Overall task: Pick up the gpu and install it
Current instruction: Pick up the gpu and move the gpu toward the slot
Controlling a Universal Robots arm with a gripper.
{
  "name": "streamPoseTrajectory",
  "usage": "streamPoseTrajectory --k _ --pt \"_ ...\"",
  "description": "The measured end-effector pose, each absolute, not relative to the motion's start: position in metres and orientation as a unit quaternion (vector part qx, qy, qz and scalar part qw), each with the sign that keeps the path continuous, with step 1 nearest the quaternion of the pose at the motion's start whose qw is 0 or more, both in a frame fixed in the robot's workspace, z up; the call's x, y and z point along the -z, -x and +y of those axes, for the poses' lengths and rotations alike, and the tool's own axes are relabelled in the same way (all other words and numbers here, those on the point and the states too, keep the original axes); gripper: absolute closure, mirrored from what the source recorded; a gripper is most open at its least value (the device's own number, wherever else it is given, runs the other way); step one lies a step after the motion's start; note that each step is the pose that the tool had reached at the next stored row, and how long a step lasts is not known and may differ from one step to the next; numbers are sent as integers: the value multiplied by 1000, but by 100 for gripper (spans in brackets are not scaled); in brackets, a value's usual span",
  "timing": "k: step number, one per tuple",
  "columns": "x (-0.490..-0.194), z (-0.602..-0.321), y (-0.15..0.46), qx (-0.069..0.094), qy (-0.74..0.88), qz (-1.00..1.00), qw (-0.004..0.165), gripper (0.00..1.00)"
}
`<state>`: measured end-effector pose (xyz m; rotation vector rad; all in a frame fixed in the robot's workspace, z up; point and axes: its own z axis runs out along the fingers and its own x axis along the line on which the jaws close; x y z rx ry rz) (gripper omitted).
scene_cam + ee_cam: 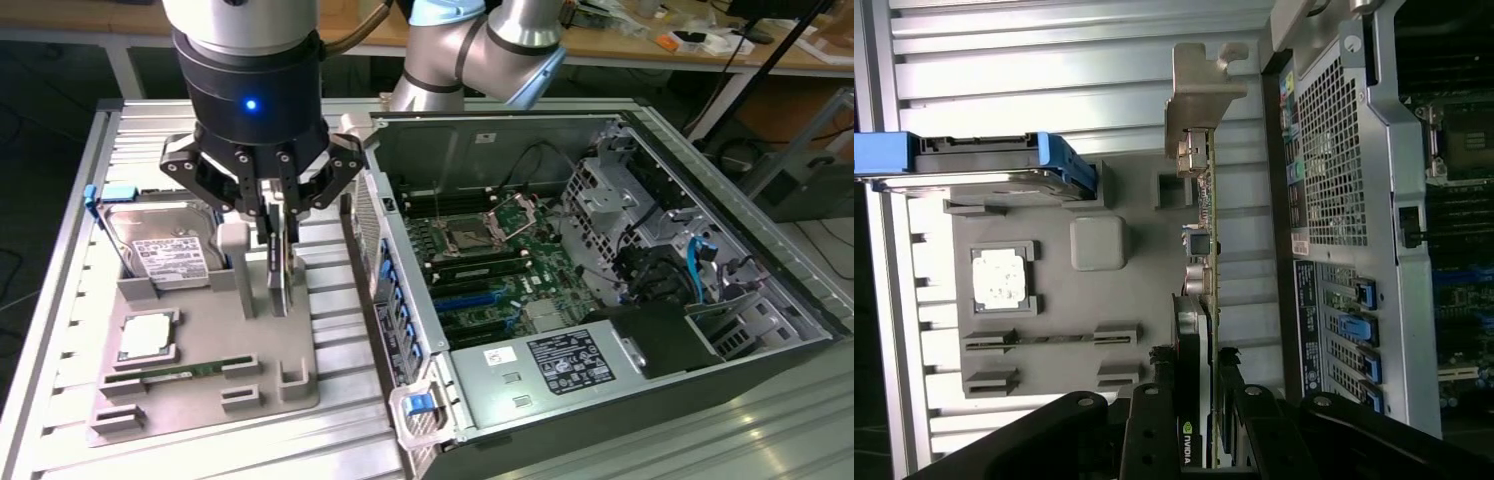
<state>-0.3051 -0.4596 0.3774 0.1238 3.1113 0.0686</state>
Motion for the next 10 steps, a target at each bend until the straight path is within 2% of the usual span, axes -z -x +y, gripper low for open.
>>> streamPoseTrajectory --k 10 --pt "-381 -460 305 -22 -40 999 14 73"
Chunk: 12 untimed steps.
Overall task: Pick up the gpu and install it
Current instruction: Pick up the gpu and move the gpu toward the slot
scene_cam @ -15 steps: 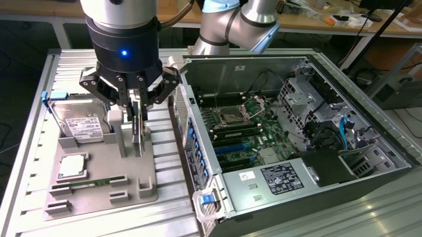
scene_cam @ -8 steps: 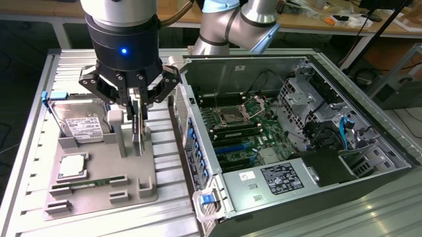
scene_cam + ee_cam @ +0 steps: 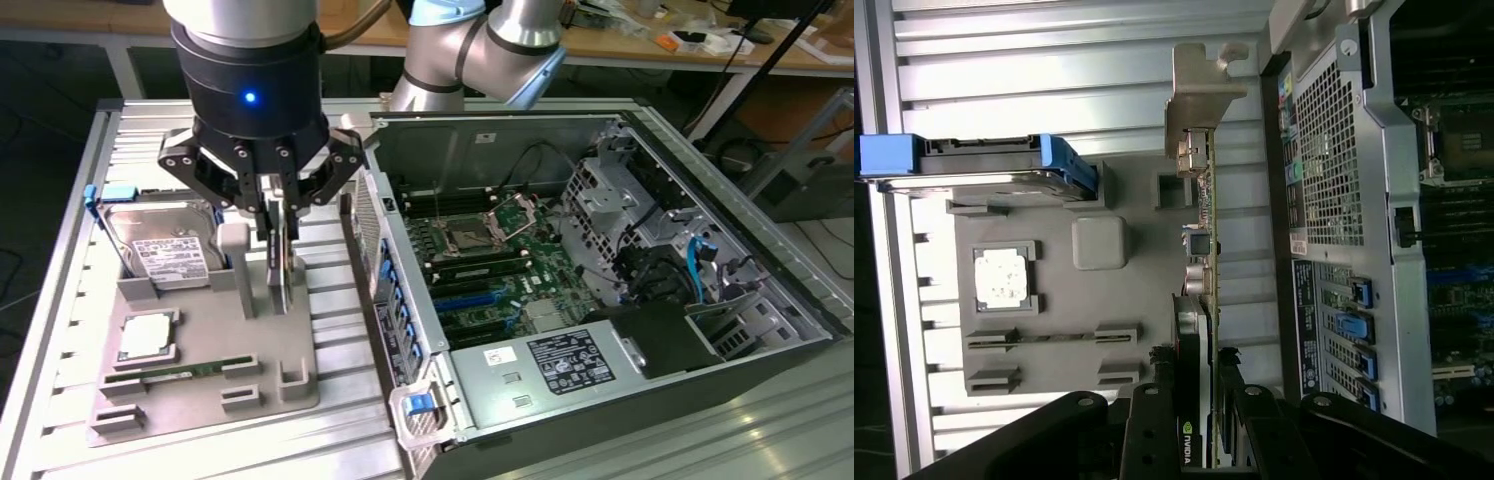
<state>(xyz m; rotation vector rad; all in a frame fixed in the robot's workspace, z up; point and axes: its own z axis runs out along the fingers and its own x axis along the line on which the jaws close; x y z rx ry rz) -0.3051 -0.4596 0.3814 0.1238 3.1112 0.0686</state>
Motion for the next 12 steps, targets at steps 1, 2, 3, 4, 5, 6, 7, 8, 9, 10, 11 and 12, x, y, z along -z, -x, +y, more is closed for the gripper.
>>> streamPoseTrajectory --k 1,2,3,4,5,6,7,8,9,10,11,12 --pt "-382 -460 305 -22 -40 999 14 73" --pt "-382 -460 305 -22 -40 999 14 73" --pt "-383 -460 305 -22 -40 999 14 73" --pt "-383 -460 305 -22 -40 999 14 73" --pt "-384 -460 305 -22 -40 999 14 73" --pt "-384 -460 305 -22 -40 999 14 73" --pt "-385 -460 305 -22 -40 999 14 73" --pt "-385 -460 305 -22 -40 999 14 73" --pt "-386 -460 305 -22 -40 999 14 73" --pt "-387 -460 305 -22 -40 999 14 73" --pt "-387 -460 305 -22 -40 999 13 73" --pt "-388 -460 305 -22 -40 999 14 73"
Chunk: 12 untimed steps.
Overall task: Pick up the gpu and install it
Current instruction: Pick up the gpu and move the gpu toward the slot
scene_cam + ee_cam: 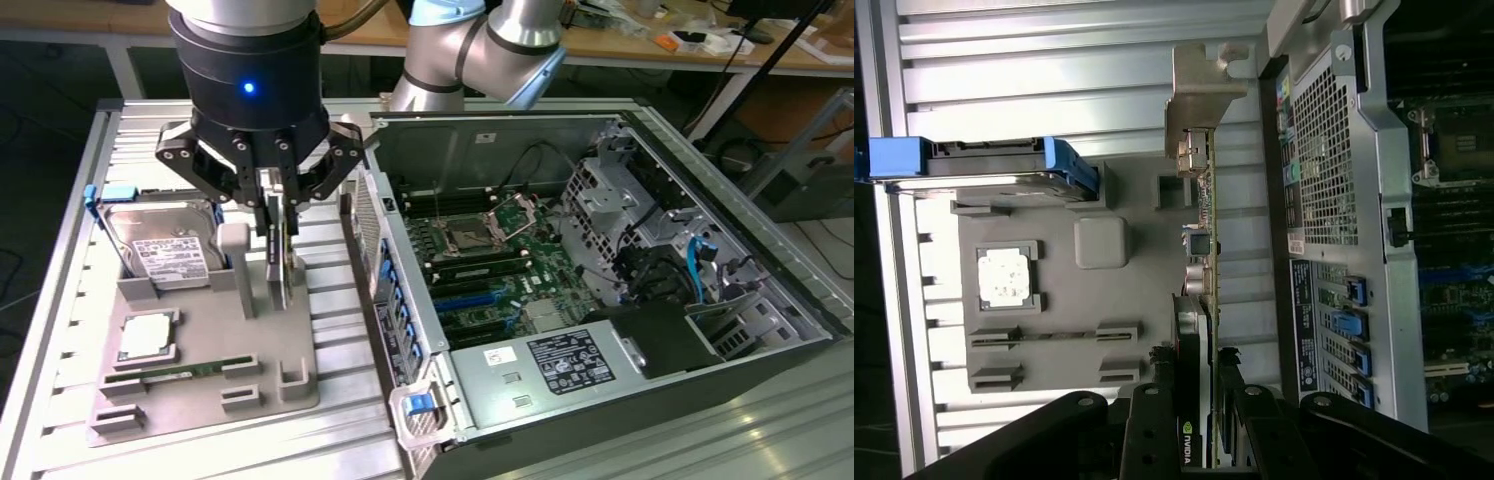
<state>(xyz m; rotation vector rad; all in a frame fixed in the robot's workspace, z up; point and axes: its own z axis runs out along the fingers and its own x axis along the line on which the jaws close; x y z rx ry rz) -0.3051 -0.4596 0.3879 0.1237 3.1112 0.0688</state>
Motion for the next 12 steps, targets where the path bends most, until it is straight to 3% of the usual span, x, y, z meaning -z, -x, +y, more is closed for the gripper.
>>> streamPoseTrajectory --k 12 --pt "-395 -460 305 -22 -40 999 14 73"
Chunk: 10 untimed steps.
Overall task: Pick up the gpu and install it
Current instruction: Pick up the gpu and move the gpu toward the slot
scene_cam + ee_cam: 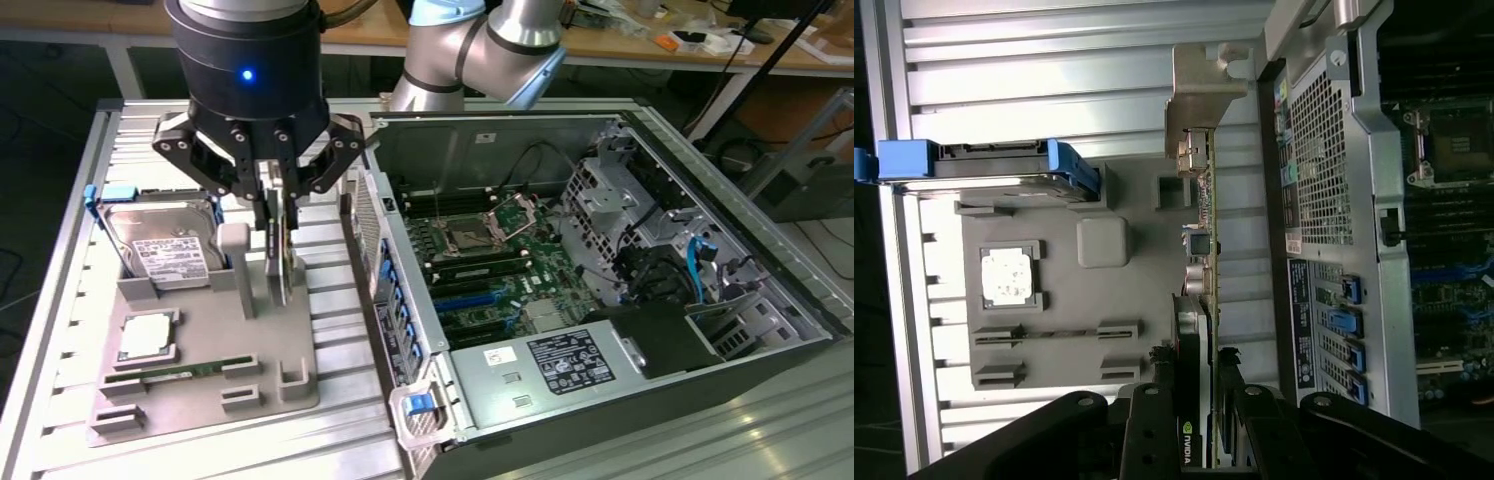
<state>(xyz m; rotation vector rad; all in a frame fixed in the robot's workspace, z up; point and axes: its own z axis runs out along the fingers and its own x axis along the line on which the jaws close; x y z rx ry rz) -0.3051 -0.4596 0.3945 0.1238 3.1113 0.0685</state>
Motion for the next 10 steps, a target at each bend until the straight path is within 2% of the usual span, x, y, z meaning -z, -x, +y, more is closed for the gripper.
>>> streamPoseTrajectory --k 10 --pt "-401 -460 305 -22 -40 999 14 73"
